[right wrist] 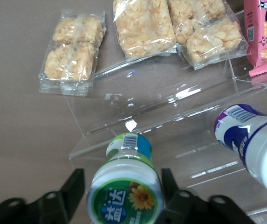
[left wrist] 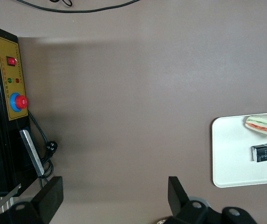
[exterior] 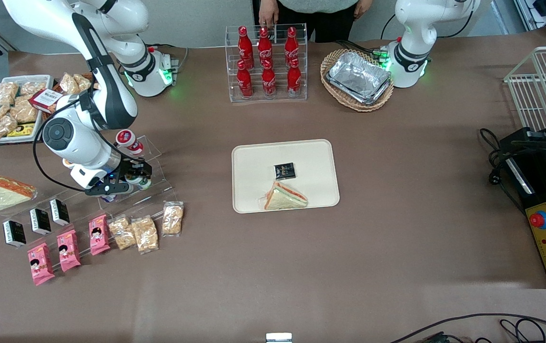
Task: Place green gum on tray
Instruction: 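Lift the green gum jar up out of the rack with the right gripper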
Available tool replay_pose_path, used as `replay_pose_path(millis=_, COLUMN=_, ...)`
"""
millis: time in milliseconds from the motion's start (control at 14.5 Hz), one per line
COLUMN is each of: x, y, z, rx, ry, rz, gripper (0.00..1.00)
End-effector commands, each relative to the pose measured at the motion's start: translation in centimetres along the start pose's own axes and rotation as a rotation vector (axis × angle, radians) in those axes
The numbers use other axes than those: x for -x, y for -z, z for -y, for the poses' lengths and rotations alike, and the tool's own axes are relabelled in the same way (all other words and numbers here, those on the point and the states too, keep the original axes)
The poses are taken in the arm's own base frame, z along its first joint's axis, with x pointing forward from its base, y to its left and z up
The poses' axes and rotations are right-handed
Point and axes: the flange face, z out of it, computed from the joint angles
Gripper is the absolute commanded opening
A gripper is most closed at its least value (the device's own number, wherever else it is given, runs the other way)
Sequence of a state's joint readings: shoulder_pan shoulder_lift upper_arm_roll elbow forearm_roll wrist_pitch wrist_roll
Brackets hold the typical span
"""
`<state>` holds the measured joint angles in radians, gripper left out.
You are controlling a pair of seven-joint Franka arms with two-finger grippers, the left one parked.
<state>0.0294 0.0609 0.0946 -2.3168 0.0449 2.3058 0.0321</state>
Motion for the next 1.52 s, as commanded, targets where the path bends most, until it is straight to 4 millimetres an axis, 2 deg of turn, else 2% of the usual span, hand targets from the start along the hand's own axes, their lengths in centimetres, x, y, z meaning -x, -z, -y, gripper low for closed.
replay_pose_path(millis=0, x=0.1, y=-0.1, z=-0.3, rx=0.009, ry=0.016, rz=-0.017, gripper=0.27)
replay_pose_path(millis=138, x=0.0, y=0.4, z=-0.2, rx=0.009, ry=0.016, rz=-0.026, gripper=0.07)
replay_pose_path(millis=277, x=0.0, y=1.9, z=-0.2, rx=0.012, ry=0.026, rz=-0.051, gripper=0.00)
replay_pose_path(millis=415, x=0.3, y=4.4, z=-0.2, rx=0.015, ry=0.057, rz=-0.081, gripper=0.00)
replay_pose_path(millis=692, x=1.8, y=13.0, z=-1.9, rx=0.023, ry=0.037, rz=-0.073, gripper=0.00)
replay_pose_path(millis=899, x=2.0, y=21.0, z=-1.7, rx=0.020, ry=0.039, rz=0.005, gripper=0.00)
replay_pose_path(millis=1038, x=2.2, y=24.2, z=-1.3, rx=0.018, ry=0.039, rz=0.015, gripper=0.00)
replay_pose_path(millis=1245, x=2.8, y=26.8, z=1.0, rx=0.022, ry=0.066, rz=0.005, gripper=0.00)
replay_pose_path(millis=1453, x=3.7, y=28.7, z=7.2, rx=0.045, ry=0.043, rz=0.010, gripper=0.00)
